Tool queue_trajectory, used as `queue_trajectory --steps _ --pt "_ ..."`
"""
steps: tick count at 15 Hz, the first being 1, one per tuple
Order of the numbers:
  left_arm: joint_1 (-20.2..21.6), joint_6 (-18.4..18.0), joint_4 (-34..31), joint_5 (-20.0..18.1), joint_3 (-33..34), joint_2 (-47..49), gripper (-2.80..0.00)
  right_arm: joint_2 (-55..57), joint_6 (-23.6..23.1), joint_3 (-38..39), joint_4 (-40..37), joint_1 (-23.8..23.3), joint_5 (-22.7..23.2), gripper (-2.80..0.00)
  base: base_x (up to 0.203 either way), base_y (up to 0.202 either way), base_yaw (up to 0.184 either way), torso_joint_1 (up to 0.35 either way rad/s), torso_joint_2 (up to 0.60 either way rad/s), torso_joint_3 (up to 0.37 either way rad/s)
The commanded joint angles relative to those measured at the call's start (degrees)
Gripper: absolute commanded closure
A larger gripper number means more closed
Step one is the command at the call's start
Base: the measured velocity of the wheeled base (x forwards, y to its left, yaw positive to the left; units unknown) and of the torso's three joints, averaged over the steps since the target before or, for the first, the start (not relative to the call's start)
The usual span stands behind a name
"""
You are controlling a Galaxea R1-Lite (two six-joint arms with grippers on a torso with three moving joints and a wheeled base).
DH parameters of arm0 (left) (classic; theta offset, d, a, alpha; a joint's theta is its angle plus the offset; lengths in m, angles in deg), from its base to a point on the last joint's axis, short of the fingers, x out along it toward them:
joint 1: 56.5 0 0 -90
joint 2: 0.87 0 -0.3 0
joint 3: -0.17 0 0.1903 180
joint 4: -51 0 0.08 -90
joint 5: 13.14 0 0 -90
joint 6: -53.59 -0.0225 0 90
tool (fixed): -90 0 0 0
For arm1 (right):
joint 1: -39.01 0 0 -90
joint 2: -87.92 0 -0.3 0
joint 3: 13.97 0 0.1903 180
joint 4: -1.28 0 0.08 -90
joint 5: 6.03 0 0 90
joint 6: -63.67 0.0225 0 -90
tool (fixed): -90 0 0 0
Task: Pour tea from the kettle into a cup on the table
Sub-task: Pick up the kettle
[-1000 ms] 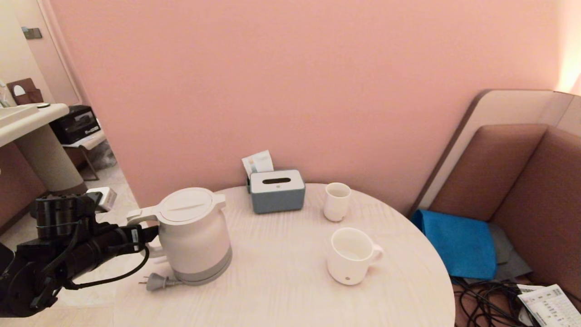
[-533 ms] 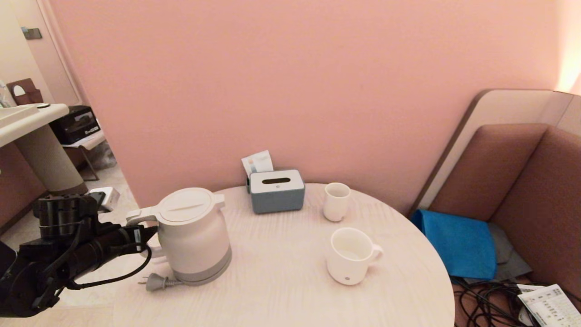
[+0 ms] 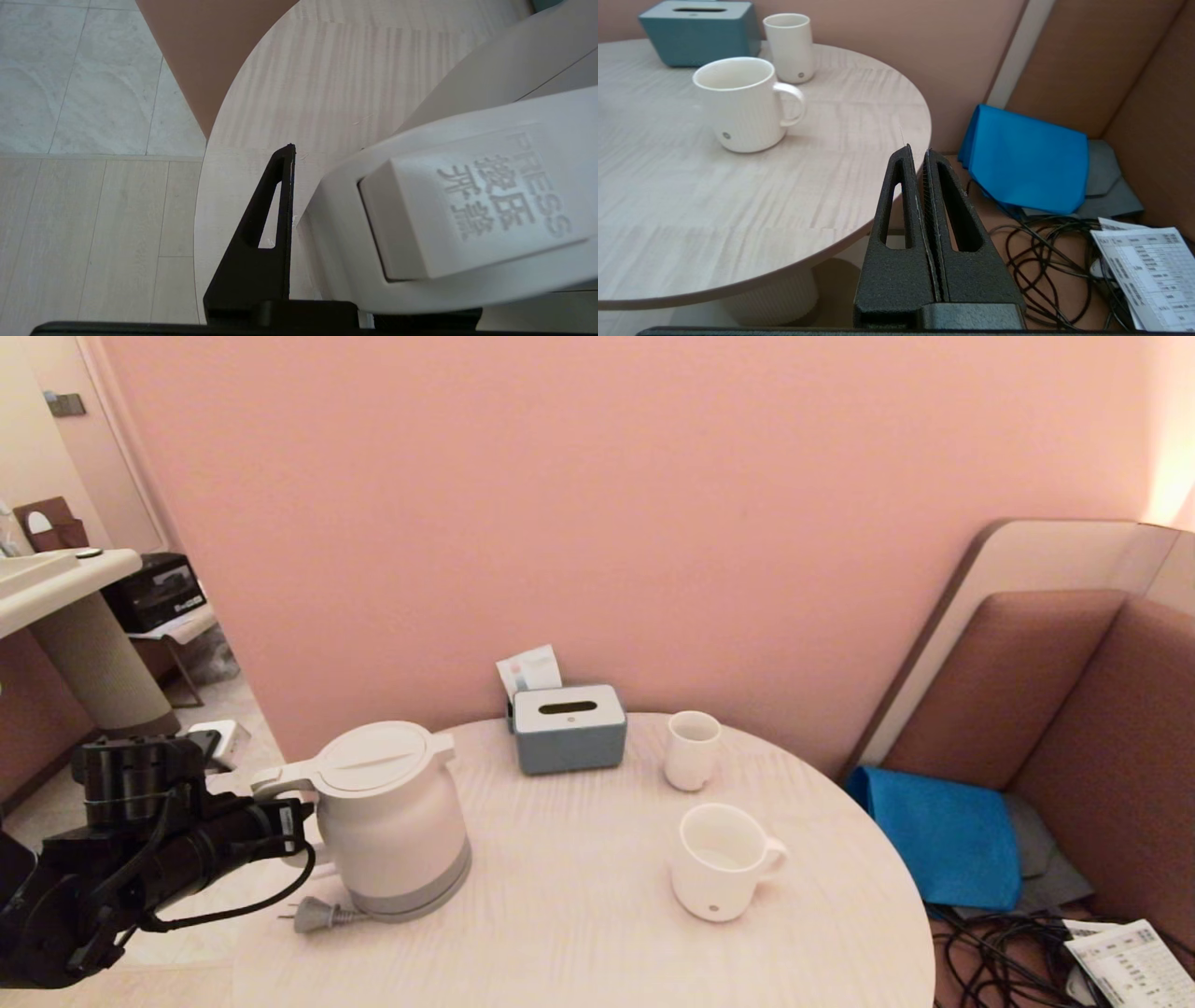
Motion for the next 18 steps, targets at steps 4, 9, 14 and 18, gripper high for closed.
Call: queue_trajectory --steps 4,9,14,18 --pt "-0.04 0.04 2.21 0.08 0.49 0.39 0.00 0.07 -0.02 0.00 -0.01 0.00 0.00 0.00 0.000 0.000 0.000 0.000 0.00 0.000" --pt "-0.04 0.04 2.21 0.08 0.40 -0.31 0.00 0.07 -0.02 0.00 -0.01 -0.01 0.00 0.00 0.000 0.000 0.000 0.000 0.00 0.000" --pt "-0.04 0.15 2.18 0.08 0.48 -1.77 0.00 0.07 -0.02 0.00 -0.01 0.04 0.00 0.00 0.000 0.000 0.000 0.000 0.00 0.000" --pt "-0.39 0.39 2.12 0.08 1.10 -3.13 0.00 0.07 -0.02 0.00 -0.01 0.04 0.00 0.00 0.000 0.000 0.000 0.000 0.00 0.000"
